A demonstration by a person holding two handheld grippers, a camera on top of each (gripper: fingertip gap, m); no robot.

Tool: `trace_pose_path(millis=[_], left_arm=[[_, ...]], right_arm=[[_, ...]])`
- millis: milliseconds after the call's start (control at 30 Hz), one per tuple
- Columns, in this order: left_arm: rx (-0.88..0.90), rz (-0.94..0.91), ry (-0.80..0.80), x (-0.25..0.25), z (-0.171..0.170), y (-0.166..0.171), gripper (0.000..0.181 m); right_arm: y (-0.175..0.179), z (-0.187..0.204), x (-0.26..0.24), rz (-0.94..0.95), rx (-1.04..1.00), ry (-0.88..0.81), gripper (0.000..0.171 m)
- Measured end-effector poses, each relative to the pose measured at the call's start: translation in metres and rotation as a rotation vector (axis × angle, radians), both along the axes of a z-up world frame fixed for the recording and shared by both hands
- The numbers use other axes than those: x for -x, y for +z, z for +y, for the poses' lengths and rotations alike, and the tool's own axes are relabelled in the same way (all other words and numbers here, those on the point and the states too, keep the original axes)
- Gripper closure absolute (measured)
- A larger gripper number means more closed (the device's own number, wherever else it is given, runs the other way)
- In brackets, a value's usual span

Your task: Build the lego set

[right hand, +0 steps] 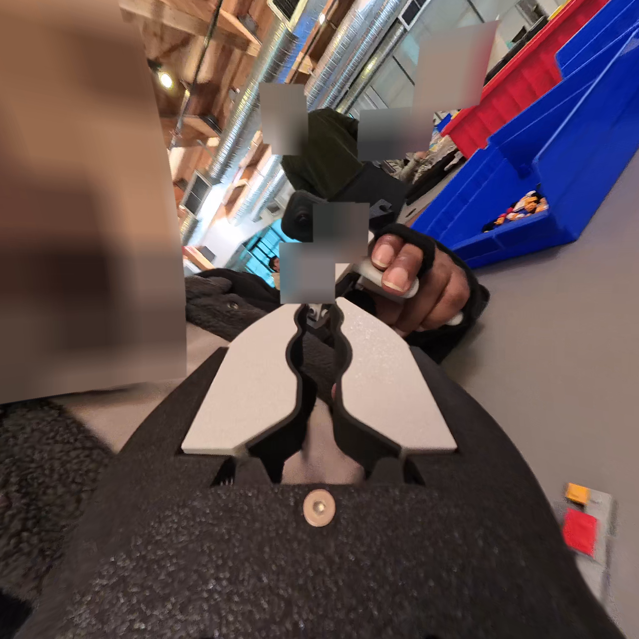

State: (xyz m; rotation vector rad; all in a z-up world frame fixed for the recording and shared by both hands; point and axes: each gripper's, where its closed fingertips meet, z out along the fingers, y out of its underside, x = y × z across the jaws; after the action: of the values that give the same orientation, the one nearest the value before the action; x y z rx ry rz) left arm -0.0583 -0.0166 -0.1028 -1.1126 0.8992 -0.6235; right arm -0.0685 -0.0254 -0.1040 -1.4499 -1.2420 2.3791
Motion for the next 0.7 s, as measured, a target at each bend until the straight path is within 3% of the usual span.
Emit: trace_pose_path(millis=[100, 300, 367, 567, 700], left_arm=[[0.132, -0.079, -0.072, 0.002, 0.002, 0.0, 0.163], [0.742, -0.353, -0.409, 0.003, 0.008, -0.009, 0.16], [0.87, -0.425, -0.502, 0.003, 0.008, -0.01, 0.158], [1.014, -0.391, -0.578, -0.008, 0.002, -0.023, 0.155], [1.019, -0.365, -0.586, -0.009, -0.001, -0.025, 0.165]], right_arm=[[-0.004, 0.006, -0.002, 0.023, -0.245, -0.089, 0.159], [-0.014, 0.014, -0.006, 0.118, -1.046, -0.286, 0.159], [-0.019, 0.012, -0.006, 0.15, -1.262, -0.296, 0.159], [-0.023, 0.01, -0.004, 0.23, -1.587, -0.287, 0.159], [-0.026, 0.011, -0.003, 0.254, -1.694, -0.27, 0.159]])
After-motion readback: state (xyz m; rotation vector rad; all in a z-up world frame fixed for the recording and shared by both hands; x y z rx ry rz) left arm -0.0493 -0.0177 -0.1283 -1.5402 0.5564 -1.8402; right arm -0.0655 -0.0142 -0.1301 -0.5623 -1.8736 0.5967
